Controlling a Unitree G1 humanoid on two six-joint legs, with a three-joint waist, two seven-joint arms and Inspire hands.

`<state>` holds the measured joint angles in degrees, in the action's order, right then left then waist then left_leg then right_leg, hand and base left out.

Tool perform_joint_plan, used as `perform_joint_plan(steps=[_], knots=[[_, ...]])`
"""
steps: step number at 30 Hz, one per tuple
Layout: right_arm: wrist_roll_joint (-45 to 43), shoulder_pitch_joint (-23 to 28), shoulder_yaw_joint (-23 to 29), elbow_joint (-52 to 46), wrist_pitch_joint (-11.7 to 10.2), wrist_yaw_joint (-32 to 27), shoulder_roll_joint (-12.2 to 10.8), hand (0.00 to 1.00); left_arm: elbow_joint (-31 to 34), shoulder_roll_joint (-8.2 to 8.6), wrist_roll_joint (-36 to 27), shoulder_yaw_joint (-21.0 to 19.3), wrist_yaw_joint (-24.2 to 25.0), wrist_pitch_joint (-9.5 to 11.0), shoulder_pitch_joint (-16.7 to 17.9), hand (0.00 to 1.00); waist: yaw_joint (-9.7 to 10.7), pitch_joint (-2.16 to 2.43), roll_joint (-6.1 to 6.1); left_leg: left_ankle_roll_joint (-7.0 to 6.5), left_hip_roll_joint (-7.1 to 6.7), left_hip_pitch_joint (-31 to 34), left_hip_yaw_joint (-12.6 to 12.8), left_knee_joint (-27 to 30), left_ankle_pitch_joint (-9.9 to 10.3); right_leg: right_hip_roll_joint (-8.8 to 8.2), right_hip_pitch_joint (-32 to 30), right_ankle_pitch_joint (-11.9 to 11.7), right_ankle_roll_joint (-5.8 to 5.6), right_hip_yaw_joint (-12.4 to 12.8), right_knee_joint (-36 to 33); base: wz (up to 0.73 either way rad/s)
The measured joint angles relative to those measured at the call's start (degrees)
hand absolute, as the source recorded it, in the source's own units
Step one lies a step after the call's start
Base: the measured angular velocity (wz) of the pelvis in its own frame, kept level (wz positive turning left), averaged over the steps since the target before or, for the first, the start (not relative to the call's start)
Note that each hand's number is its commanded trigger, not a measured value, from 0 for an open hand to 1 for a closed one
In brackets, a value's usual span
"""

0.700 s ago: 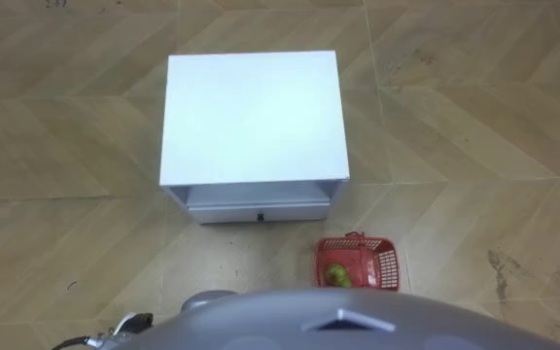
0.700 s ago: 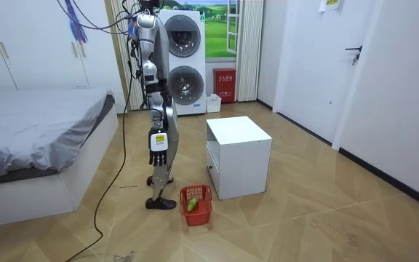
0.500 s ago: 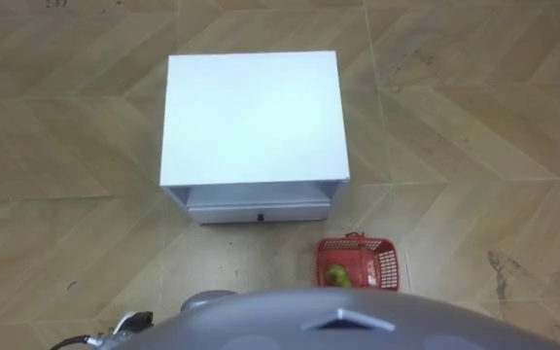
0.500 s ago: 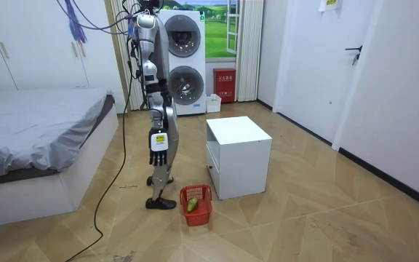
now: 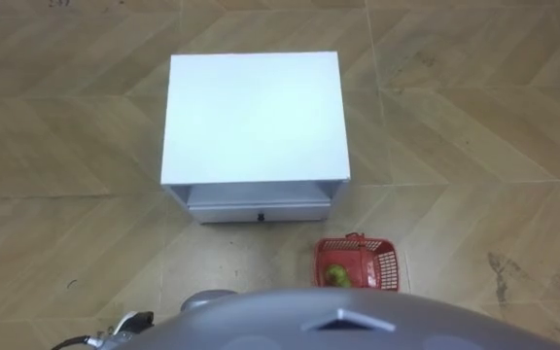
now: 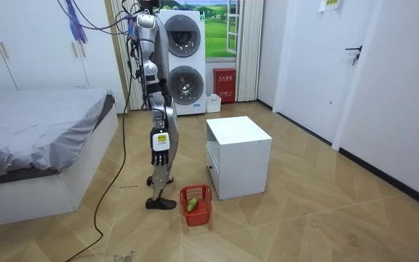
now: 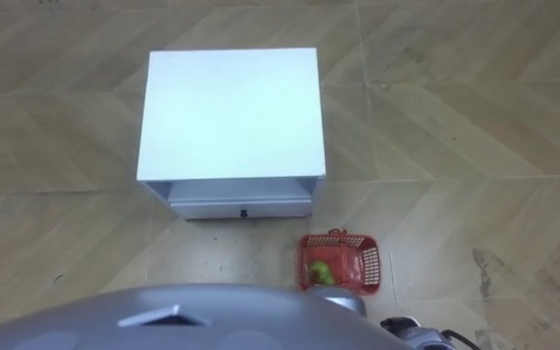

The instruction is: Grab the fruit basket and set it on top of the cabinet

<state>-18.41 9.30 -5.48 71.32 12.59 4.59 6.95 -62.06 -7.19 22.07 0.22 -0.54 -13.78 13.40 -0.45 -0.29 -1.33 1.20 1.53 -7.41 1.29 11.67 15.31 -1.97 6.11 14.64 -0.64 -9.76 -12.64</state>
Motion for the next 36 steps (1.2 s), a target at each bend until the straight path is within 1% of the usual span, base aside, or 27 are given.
perform_joint_plan(steps=[16,21,22,24,26,28,29,30,31,32,33,34,35,36], knots=[[-0.03,-0.15,0.04,0.04,0.02,-0.20,0.00,0.00,-0.02,0.00,0.05,-0.10,0.29,-0.03,0.10,0.00,-0.05,0.05,0.10,0.00,-0.02,-0.01,-0.47,0.00,0.00,0.02,0.37,0.00,0.00,-0.16,-0.03,0.01],[-0.01,-0.11,0.15,0.02,0.01,-0.26,0.02,0.00,-0.41,0.01,0.00,-0.12,0.45,-0.02,0.44,0.00,0.05,0.15,0.36,0.00,-0.02,0.13,-0.48,0.06,0.00,-0.05,-0.21,0.00,0.00,-0.14,-0.39,0.00],[0.02,-0.12,0.15,-0.05,0.01,-0.27,0.02,0.00,-0.41,0.01,0.00,-0.12,0.66,-0.02,0.46,0.00,0.04,0.22,0.58,0.00,-0.02,0.21,-0.46,0.11,0.00,-0.07,-0.29,0.00,0.00,-0.12,-0.50,0.00],[0.10,-0.23,0.53,-0.16,0.00,-0.38,-0.01,0.00,-0.27,0.04,0.00,-0.11,1.29,0.06,0.60,0.00,0.12,0.22,0.61,-0.01,-0.08,0.98,-0.25,0.56,0.01,-0.26,-1.18,0.01,0.00,-0.01,-1.26,-0.02],[0.10,-0.38,0.68,-0.10,-0.01,-0.84,0.03,0.00,-0.19,0.03,0.01,-0.19,1.29,0.16,0.52,0.00,0.12,0.32,0.87,-0.03,-0.24,1.96,0.09,1.51,0.02,-0.61,-2.03,0.02,-0.01,0.11,-2.11,-0.06],[0.09,-0.42,1.71,-0.20,-0.05,-1.08,0.10,0.00,-0.38,0.05,-0.03,-0.31,1.29,0.40,0.37,0.00,0.29,0.20,1.01,-0.19,-0.38,2.97,0.63,2.75,0.11,-1.07,-3.38,0.04,-0.04,0.12,-4.19,-0.06],[0.24,-0.45,2.09,-0.09,-0.04,-1.69,0.14,0.00,-1.36,0.04,-0.09,-0.44,1.30,0.49,-0.48,0.00,0.23,0.11,0.95,-0.85,-0.42,3.73,1.57,4.20,0.50,-1.40,-4.72,0.04,-0.05,0.36,-6.39,-0.03],[0.29,-0.44,2.27,0.01,-0.05,-2.33,0.24,0.00,-2.47,0.04,-0.08,-1.29,1.38,0.64,-1.28,0.00,0.38,0.06,1.47,-1.55,-0.72,4.95,1.97,5.60,0.87,-2.14,-6.17,0.02,-0.07,0.57,-8.38,0.00],[0.27,-0.51,2.28,-0.06,-0.06,-2.57,0.35,0.00,-2.91,0.05,-0.07,-1.99,1.39,0.73,-1.61,0.00,0.37,0.12,1.41,-2.05,-1.04,5.70,2.02,6.28,0.95,-2.39,-6.91,0.02,-0.07,1.03,-9.23,0.00],[0.43,-0.67,2.42,-0.14,-0.06,-2.79,0.60,0.00,-3.38,0.00,-0.08,-3.03,1.40,1.37,-2.03,0.00,0.49,0.21,1.47,-2.97,-1.83,6.90,2.24,6.69,0.76,-3.00,-8.42,-0.07,-0.22,1.88,-9.97,-0.10],[0.28,-1.22,2.55,-0.23,-0.05,-3.03,0.85,0.00,-3.78,0.01,-0.08,-4.43,1.47,1.93,-2.32,0.00,0.50,0.24,1.75,-3.54,-2.32,8.56,3.33,6.80,0.69,-3.55,-10.04,-0.54,-1.03,2.16,-9.99,-0.10],[0.14,-1.54,2.98,-0.30,-0.01,-3.10,0.91,0.00,-4.06,0.02,-0.08,-5.13,1.53,2.26,-2.43,0.00,0.65,0.41,2.02,-3.87,-2.41,9.93,3.56,7.09,0.72,-3.63,-11.08,-0.86,-1.65,2.50,-10.01,0.07],[0.15,-2.53,4.22,-0.88,0.07,-3.20,0.77,0.00,-4.41,-0.24,-0.08,-6.52,1.80,2.98,-2.76,0.00,1.05,0.66,2.66,-5.00,-1.97,12.54,5.04,8.56,1.19,-4.74,-14.36,0.16,-2.04,3.14,-15.17,0.51],[0.47,-1.99,5.54,-0.91,0.05,-3.27,0.42,0.00,-4.54,-0.68,-0.04,-8.08,2.24,3.12,-2.86,0.00,1.90,0.30,1.36,-6.05,-3.44,14.63,5.58,11.54,1.81,-7.80,-17.32,1.98,-2.19,3.35,-28.60,0.72]])
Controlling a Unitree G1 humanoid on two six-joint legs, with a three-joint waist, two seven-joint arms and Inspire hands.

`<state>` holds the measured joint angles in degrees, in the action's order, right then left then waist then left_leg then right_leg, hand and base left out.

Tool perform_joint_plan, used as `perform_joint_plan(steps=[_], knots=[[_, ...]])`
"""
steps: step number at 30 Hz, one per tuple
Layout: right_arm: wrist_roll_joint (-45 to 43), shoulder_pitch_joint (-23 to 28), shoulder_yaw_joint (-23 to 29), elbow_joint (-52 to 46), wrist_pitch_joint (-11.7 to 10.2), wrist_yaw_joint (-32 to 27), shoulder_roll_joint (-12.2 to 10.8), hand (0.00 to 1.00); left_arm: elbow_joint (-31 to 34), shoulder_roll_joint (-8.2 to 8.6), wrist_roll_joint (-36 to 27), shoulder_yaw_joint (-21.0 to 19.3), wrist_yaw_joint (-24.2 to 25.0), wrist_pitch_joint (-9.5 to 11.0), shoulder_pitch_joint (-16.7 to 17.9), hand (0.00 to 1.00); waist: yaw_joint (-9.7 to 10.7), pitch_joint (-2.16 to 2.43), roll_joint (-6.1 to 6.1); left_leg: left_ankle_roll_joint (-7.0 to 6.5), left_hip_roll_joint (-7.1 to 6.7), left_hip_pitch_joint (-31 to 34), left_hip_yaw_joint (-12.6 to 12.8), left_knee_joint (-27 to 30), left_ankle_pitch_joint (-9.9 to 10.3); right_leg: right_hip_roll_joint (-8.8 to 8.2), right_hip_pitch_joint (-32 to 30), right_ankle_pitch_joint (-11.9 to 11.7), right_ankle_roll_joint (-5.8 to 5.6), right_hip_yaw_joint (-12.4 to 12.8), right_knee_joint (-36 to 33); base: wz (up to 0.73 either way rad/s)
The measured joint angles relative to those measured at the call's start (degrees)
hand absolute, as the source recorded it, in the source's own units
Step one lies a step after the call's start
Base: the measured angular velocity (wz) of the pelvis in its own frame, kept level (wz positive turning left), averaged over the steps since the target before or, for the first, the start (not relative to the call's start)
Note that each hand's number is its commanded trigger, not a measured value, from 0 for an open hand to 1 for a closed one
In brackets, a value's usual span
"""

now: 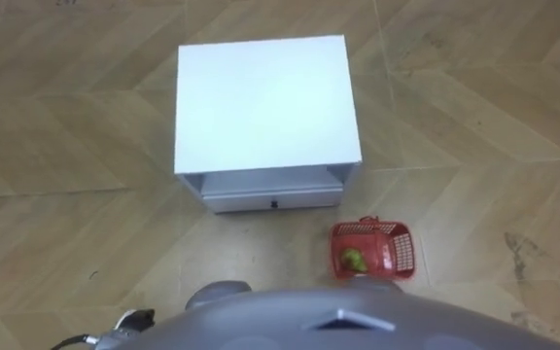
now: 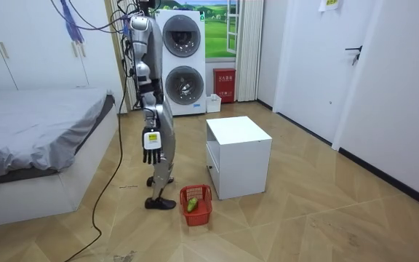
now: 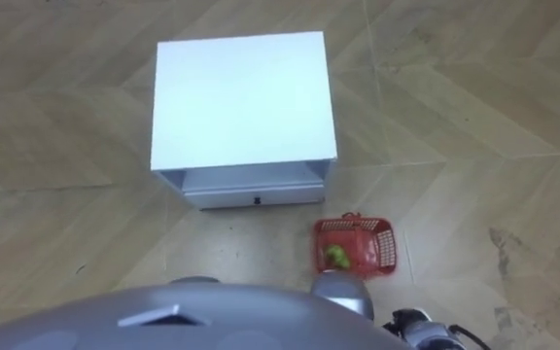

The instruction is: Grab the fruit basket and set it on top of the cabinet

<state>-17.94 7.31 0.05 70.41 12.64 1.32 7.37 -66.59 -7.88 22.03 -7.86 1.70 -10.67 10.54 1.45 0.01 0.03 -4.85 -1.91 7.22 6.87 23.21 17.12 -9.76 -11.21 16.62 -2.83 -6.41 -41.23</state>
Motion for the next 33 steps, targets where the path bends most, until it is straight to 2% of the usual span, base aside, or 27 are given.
perform_joint_plan(steps=[1,2,3,5,6,7,8,9,10,11,12,13,14,15,16,17,18,20,22,23,24,27,31,33], knots=[[0.44,0.55,0.46,0.13,0.06,-0.07,-0.03,0.00,0.00,-0.29,-0.01,-0.40,0.11,-0.01,0.07,0.00,-0.02,-0.17,-0.63,-0.68,-0.75,0.58,0.72,1.28,0.43,-1.40,-0.23,0.04,0.03,0.11,-6.68,0.94],[1.08,0.60,0.79,0.62,0.72,-0.98,0.15,0.00,0.21,-0.92,-0.45,-0.31,0.13,-0.05,0.28,0.00,-0.59,0.38,-2.09,-1.58,-2.18,2.62,1.54,3.57,1.32,-3.01,-0.03,-0.18,-0.10,1.65,-16.81,0.55],[2.10,-0.84,1.16,0.73,0.63,-2.61,0.84,0.00,0.47,-1.00,-1.67,-0.14,0.02,-0.34,-0.28,0.00,-1.84,0.51,-2.47,-2.23,-2.62,5.77,2.47,6.27,1.87,-2.97,0.11,-1.64,0.06,3.54,-22.78,0.26],[4.70,-4.58,1.20,1.03,-0.16,-4.87,2.22,0.00,0.08,-0.93,-3.94,-0.19,-0.02,-0.72,-0.85,0.00,-2.88,0.54,-2.57,-2.81,-2.20,11.51,3.26,10.49,2.23,-3.10,1.64,-4.73,0.11,3.74,-24.29,-0.16],[7.11,-7.28,1.19,0.79,-1.25,-6.01,2.49,0.00,-0.06,-1.51,-5.06,-0.16,-0.22,-0.71,-1.84,0.00,-3.10,0.14,-2.77,-3.05,-1.57,15.82,3.54,14.06,2.38,-3.18,3.25,-5.60,-0.08,3.33,-22.14,-0.11],[8.18,-8.66,1.19,0.71,-1.89,-6.39,2.35,0.00,-0.33,-2.00,-5.55,-0.16,-0.40,-0.70,-2.57,0.00,-2.98,-0.06,-3.02,-3.26,-1.35,18.26,3.53,16.22,2.55,-3.20,3.80,-5.89,-0.34,3.13,-21.02,0.00],[10.00,-10.89,1.18,0.62,-3.36,-6.67,2.13,0.00,-1.55,-2.89,-6.58,-0.05,-1.42,-0.47,-4.36,0.00,-2.83,-0.16,-3.45,-3.25,-0.84,23.88,3.31,21.48,3.63,-3.23,4.58,-6.19,-0.77,3.11,-19.69,0.15],[12.02,-12.90,1.07,0.63,-4.60,-6.97,2.10,0.00,-2.75,-3.71,-7.56,1.09,-2.76,-0.23,-6.74,0.00,-2.59,-0.45,-3.81,-2.93,-0.87,29.86,2.48,28.43,5.33,-3.46,4.92,-5.70,-1.34,3.35,-19.46,0.21],[13.26,-13.54,1.01,0.64,-5.30,-7.11,2.10,0.00,-3.47,-4.08,-8.28,1.70,-3.36,0.03,-8.09,0.00,-2.46,-0.67,-4.04,-2.86,-0.88,32.91,2.35,32.38,6.36,-3.57,5.07,-4.48,-2.22,3.68,-19.90,0.35],[14.85,-14.25,1.13,0.72,-6.50,-7.55,2.15,0.00,-5.24,-4.28,-9.63,2.61,-4.80,1.06,-10.83,0.00,-2.02,-1.12,-4.15,-2.95,-0.92,38.62,1.84,40.57,8.63,-3.35,3.86,5.04,-3.91,4.69,-25.14,0.42],[16.28,-14.81,1.17,0.60,-7.13,-7.73,2.06,0.00,-7.40,-4.23,-11.51,3.41,-5.99,2.36,-12.83,0.00,-1.92,-1.36,-4.42,-2.95,-1.11,43.39,1.65,48.20,10.97,-3.33,1.24,10.83,-2.89,5.52,-33.37,0.36],[16.99,-14.83,1.18,0.60,-6.98,-7.74,2.03,0.00,-8.14,-4.20,-12.95,4.30,-6.41,3.11,-13.61,0.00,-1.81,-1.39,-4.67,-2.84,-1.13,45.50,1.62,51.56,12.10,-3.44,-0.43,12.48,-2.26,5.97,-37.86,0.20],[17.63,-14.70,1.32,-0.16,-6.72,-7.92,1.88,0.00,-8.87,-4.22,-15.86,5.47,-6.70,4.41,-14.61,0.00,-1.79,-1.39,-4.74,-2.79,-1.07,49.36,1.69,57.69,14.15,-4.06,-3.80,14.03,-1.09,6.45,-46.53,0.12],[17.61,-14.49,1.70,-1.77,-6.72,-8.59,1.59,0.00,-10.01,-4.26,-17.83,6.08,-7.76,5.36,-15.19,0.00,-1.47,-1.56,-5.01,-3.04,-0.84,52.69,1.97,63.32,15.99,-4.81,-6.37,14.76,-0.87,6.69,-54.32,0.11],[17.62,-14.50,2.21,-2.54,-6.74,-8.99,1.39,0.00,-11.04,-4.28,-18.28,6.19,-8.52,6.07,-15.72,0.00,-1.29,-1.68,-5.36,-3.26,-0.81,54.23,2.21,65.76,16.75,-5.41,-7.51,15.00,-0.66,6.76,-57.75,0.15],[17.69,-14.52,3.23,-4.28,-6.95,-9.87,1.03,0.00,-12.22,-4.20,-19.38,6.32,-9.97,7.06,-16.31,0.00,-0.97,-1.76,-5.85,-3.66,-0.64,57.13,2.57,70.22,18.08,-6.28,-9.33,15.34,-0.77,6.90,-63.48,0.14],[17.89,-14.54,3.66,-6.67,-7.21,-10.66,0.74,0.00,-12.84,-4.06,-20.28,6.33,-11.39,8.27,-16.10,0.00,-0.53,-1.70,-6.23,-4.18,-0.50,59.45,2.84,74.00,19.20,-6.40,-10.57,15.59,-1.04,7.45,-68.10,0.13],[19.22,-14.53,3.67,-10.94,-8.16,-11.39,0.41,0.00,-12.98,-4.05,-20.27,6.31,-13.76,9.51,-15.51,0.00,0.10,-1.61,-7.59,-5.18,-0.13,61.47,4.32,77.66,20.30,-7.14,-11.77,16.28,-1.33,9.14,-73.27,0.04],[21.44,-14.47,3.62,-14.21,-9.40,-12.58,0.24,0.00,-13.16,-4.07,-20.38,6.34,-15.36,10.04,-14.80,0.00,0.39,-1.49,-8.01,-5.21,-0.08,62.23,4.79,80.26,21.29,-7.50,-11.46,17.03,-1.35,9.69,-76.05,0.03],[22.40,-14.47,3.60,-15.77,-9.74,-13.22,-0.10,0.00,-13.19,-4.27,-20.49,6.40,-16.39,10.76,-14.29,0.00,0.70,-1.50,-8.43,-5.21,-0.48,62.24,4.95,80.78,21.41,-8.13,-10.80,17.31,-1.69,9.45,-76.82,0.17],[23.48,-14.45,3.60,-16.69,-10.01,-13.71,-0.30,0.00,-13.15,-4.32,-21.64,7.07,-17.45,11.43,-13.74,0.00,1.54,-1.27,-8.88,-5.05,-1.12,62.20,4.96,80.75,21.32,-8.16,-10.30,17.46,-1.89,9.33,-76.89,0.22],[25.13,-14.40,3.61,-20.18,-10.15,-16.05,-0.30,0.00,-13.06,-4.14,-22.70,8.70,-19.02,12.81,-11.82,0.00,2.25,-1.00,-9.30,-4.94,-2.06,61.98,5.15,80.79,21.16,-8.02,-9.11,18.12,-1.83,9.31,-76.87,0.19],[24.18,-14.53,3.62,-23.07,-10.27,-17.61,-0.29,0.00,-13.27,-4.14,-23.12,8.63,-19.70,14.03,-9.18,0.00,2.66,-0.98,-9.78,-4.77,-2.12,62.01,5.36,81.42,21.28,-8.08,-7.70,20.39,-1.74,9.18,-76.77,0.07],[24.13,-14.48,3.62,-25.54,-10.27,-17.62,-0.30,0.00,-13.31,-4.15,-23.16,8.92,-19.67,14.70,-8.23,0.00,3.04,-0.97,-10.23,-4.18,-2.83,61.92,5.43,81.53,21.34,-8.39,-6.93,21.29,-1.28,9.05,-77.21,0.12]])
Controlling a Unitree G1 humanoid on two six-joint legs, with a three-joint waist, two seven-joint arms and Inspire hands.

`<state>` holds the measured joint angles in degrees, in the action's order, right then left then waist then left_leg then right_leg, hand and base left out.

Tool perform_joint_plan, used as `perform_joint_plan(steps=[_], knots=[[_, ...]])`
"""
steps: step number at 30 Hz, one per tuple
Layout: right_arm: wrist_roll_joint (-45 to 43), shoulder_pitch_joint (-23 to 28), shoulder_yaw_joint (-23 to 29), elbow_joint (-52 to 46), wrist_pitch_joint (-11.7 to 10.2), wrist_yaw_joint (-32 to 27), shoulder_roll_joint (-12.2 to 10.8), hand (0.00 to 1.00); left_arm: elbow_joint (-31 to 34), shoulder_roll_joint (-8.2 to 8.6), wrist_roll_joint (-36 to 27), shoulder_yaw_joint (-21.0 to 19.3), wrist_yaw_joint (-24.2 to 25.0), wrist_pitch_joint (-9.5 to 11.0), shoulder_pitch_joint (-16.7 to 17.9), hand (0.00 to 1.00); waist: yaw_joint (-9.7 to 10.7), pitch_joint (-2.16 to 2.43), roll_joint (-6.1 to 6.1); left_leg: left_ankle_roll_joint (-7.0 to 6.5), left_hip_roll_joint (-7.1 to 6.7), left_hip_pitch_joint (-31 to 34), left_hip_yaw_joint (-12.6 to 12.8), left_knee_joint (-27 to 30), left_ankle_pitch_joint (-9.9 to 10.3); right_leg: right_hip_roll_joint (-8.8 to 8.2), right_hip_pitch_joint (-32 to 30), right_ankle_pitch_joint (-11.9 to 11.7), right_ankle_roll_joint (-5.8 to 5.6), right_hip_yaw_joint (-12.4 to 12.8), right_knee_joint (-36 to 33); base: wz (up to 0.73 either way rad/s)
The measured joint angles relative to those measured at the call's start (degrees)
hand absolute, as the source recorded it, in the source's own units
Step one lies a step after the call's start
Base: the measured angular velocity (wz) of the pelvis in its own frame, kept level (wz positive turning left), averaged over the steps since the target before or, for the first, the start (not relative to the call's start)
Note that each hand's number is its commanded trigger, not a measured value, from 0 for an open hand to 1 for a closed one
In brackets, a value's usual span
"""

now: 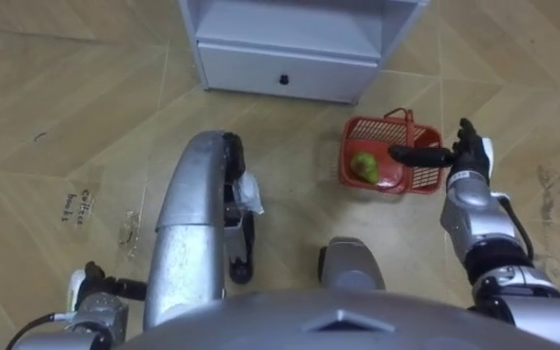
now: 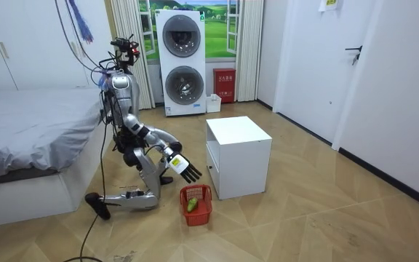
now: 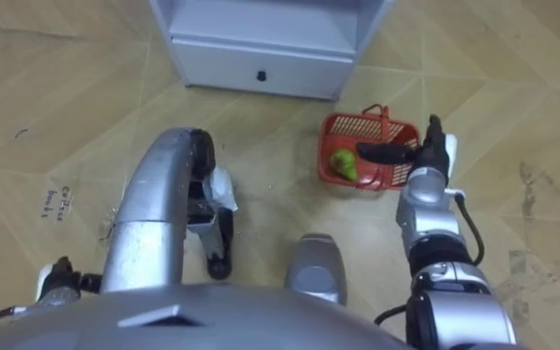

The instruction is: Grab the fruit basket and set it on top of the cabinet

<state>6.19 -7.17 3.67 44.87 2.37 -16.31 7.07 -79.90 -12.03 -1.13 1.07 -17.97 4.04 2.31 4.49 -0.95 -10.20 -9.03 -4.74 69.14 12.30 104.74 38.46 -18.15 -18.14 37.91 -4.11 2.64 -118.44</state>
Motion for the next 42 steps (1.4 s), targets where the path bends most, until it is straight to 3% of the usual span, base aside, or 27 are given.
perform_joint_plan(steps=[3,6,8,10,12,16,20,26,29,31,33,39,42], knots=[[0.08,-0.38,-0.16,-3.04,-0.25,-0.22,0.00,0.00,-0.05,-0.32,-0.39,1.97,0.27,0.07,0.18,0.00,-0.25,-0.14,-1.13,1.26,-0.12,0.00,0.20,0.19,-0.10,-0.76,0.14,0.65,0.80,-0.08,-1.38,0.04],[0.00,-1.17,-0.30,-3.42,-2.15,-1.03,0.09,0.00,0.03,-0.31,-0.42,3.43,1.42,0.05,0.85,0.00,-0.09,-0.13,-1.65,2.44,-0.26,0.00,0.04,0.93,-0.13,-0.88,0.98,1.65,1.30,-0.07,-2.67,0.00],[-0.02,-1.18,-0.64,-3.56,-2.30,-1.82,0.24,0.00,0.11,-0.33,-0.43,3.82,2.29,0.06,1.36,0.00,-0.05,-0.08,-2.03,3.10,-1.10,0.41,-0.24,1.63,-0.17,-1.04,1.70,2.48,1.61,-0.03,-3.69,0.02],[0.05,-1.25,-1.01,-3.60,-2.30,-2.11,0.62,0.00,0.32,0.01,-0.51,4.78,3.25,0.13,1.79,0.00,-0.20,-0.06,-1.59,4.01,-1.17,1.31,-1.42,2.29,-0.45,-0.11,1.51,2.80,1.57,0.28,-4.28,-0.08],[0.37,-1.30,-2.65,-3.59,-2.30,-2.26,0.76,0.00,0.70,-0.14,-0.51,5.80,4.73,0.06,2.48,0.00,-0.04,-0.13,-1.62,5.13,-2.33,1.68,-2.86,2.26,-1.02,0.33,1.39,2.82,1.58,0.39,-4.27,-0.08],[0.68,-1.48,-3.75,-3.58,-2.36,-2.13,1.40,0.00,0.80,-0.46,-0.48,7.06,6.27,0.35,2.42,0.00,-0.11,-0.25,-1.38,5.42,-2.83,1.73,-3.35,2.12,-1.16,0.33,1.36,2.82,1.58,0.41,-4.14,-0.01],[3.12,-1.36,-4.20,-2.13,-2.70,-0.98,2.39,0.00,0.82,-0.68,-0.45,7.61,6.36,1.37,2.51,0.00,-0.17,-0.42,-0.44,5.48,-3.17,2.49,-3.40,1.94,-1.12,0.15,0.92,2.82,1.57,-0.06,-4.32,0.07],[7.05,-1.86,-4.25,5.11,-2.65,1.04,4.36,0.00,0.49,-2.01,-0.54,8.19,7.42,1.23,2.92,0.00,-3.42,-0.53,1.71,6.08,-3.41,4.17,-3.34,1.66,-0.81,-0.08,-0.96,2.95,1.31,-0.60,-4.67,0.08],[7.12,-2.65,-4.26,8.46,-2.62,2.52,4.55,0.00,0.58,-2.67,-0.59,8.16,7.60,1.20,4.43,0.00,-3.68,-0.68,2.51,6.11,-3.94,4.62,-3.21,1.35,-0.83,-0.55,-1.25,2.95,1.30,-0.90,-4.45,0.08],[8.23,-3.49,-4.29,10.27,-2.61,3.36,5.59,0.00,0.64,-2.83,-1.16,8.16,8.29,1.02,4.85,0.00,-3.88,-0.63,3.17,6.13,-4.02,5.16,-3.14,1.29,-0.84,-0.70,-1.86,2.95,1.30,-0.92,-4.42,0.05],[10.01,-4.36,-4.42,12.44,-2.61,3.52,7.74,0.00,1.21,-2.87,-2.32,8.16,8.72,0.96,4.78,0.00,-4.79,-0.99,3.94,6.12,-4.07,5.27,-2.94,1.26,-0.85,-0.87,-2.00,2.96,1.29,-0.72,-4.32,0.00],[12.88,-6.19,-4.73,14.92,-2.57,4.74,12.14,0.00,1.15,-3.40,-3.34,8.17,10.44,0.79,4.91,0.00,-6.63,-1.02,4.50,6.22,-3.87,5.34,-1.99,0.54,-0.90,-1.68,-2.95,2.96,1.28,0.30,-4.61,-0.04],[15.29,-7.92,-5.53,19.10,-2.32,5.47,13.00,0.00,1.07,-4.39,-3.87,8.55,12.21,-0.35,5.01,0.00,-7.27,-1.01,4.51,6.22,-3.86,5.58,-1.94,0.53,-0.90,-1.69,-3.06,2.96,1.28,0.25,-4.57,0.00]])
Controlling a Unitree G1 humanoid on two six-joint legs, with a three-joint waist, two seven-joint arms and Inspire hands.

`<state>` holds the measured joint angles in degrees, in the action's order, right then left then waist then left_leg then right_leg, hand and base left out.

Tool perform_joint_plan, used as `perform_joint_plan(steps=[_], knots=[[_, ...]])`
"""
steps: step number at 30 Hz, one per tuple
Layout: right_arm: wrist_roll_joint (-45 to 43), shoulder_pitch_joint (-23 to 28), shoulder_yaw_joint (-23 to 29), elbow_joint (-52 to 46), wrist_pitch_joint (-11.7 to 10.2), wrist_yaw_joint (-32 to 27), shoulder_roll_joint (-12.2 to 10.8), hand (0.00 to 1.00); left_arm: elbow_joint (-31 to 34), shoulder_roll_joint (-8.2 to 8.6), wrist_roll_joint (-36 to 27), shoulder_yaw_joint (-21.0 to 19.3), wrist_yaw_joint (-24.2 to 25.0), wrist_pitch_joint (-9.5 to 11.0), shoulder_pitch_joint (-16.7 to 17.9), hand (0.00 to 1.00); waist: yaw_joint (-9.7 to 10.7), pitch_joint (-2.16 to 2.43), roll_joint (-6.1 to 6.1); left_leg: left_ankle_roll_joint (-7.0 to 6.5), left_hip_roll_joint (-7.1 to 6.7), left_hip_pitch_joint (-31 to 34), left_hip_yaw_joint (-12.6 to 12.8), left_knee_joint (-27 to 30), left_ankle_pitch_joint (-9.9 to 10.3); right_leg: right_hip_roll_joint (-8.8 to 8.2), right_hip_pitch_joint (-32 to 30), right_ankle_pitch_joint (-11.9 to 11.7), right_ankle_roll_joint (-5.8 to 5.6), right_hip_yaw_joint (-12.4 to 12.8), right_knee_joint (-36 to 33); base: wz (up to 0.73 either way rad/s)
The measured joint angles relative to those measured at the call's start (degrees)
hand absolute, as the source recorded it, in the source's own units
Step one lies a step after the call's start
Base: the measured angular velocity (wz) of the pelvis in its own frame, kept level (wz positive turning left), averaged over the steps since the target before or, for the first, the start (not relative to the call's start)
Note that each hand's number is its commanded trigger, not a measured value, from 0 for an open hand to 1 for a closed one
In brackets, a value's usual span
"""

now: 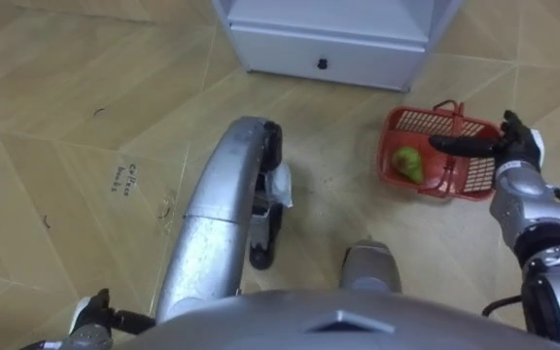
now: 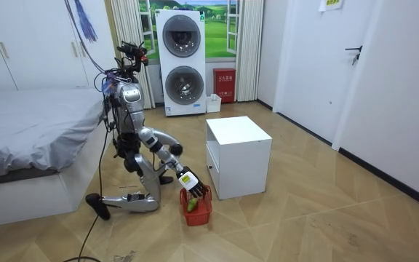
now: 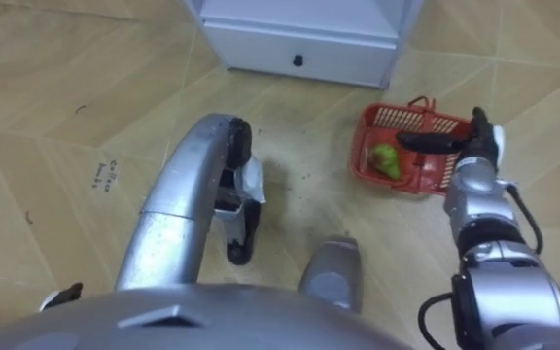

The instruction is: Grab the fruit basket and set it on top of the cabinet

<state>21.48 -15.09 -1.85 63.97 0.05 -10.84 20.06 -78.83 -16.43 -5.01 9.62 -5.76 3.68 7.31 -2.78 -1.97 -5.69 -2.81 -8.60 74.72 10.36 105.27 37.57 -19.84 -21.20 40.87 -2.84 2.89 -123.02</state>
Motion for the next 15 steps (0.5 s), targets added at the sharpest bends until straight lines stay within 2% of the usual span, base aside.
perform_joint_plan(steps=[4,10,12,15], knots=[[0.83,-0.61,-0.54,3.25,0.18,1.08,0.52,0.00,-0.03,-0.55,-2.17,0.20,0.91,-0.72,-0.01,0.00,-1.00,0.01,0.12,-0.03,-0.04,0.69,0.18,0.11,0.00,-0.16,-0.87,0.01,-0.03,0.00,-0.10,0.00],[4.56,-0.95,-2.70,5.36,0.30,2.52,2.16,0.00,-0.01,-0.56,-2.26,1.39,1.65,-1.19,-0.34,0.00,-2.49,-0.44,0.80,-0.12,-0.04,0.76,0.23,0.25,-0.01,-0.23,-0.94,0.08,-0.18,0.05,-0.30,0.00],[5.21,-1.28,-3.67,6.02,0.31,3.89,3.33,0.00,-0.01,-0.56,-2.23,2.25,1.83,-1.19,-0.28,0.00,-2.80,-0.60,1.30,-0.16,0.01,0.77,0.32,0.23,-0.05,-0.27,-1.09,0.09,-0.19,0.23,-0.42,0.00],[5.26,-1.84,-3.69,8.12,0.68,4.80,4.68,0.00,0.00,-0.58,-2.23,2.50,2.75,-1.21,-0.27,0.00,-3.87,-0.45,1.83,-0.16,0.26,1.02,0.61,0.16,-0.05,-0.34,-1.78,0.10,-0.21,0.83,-0.60,-0.05]])
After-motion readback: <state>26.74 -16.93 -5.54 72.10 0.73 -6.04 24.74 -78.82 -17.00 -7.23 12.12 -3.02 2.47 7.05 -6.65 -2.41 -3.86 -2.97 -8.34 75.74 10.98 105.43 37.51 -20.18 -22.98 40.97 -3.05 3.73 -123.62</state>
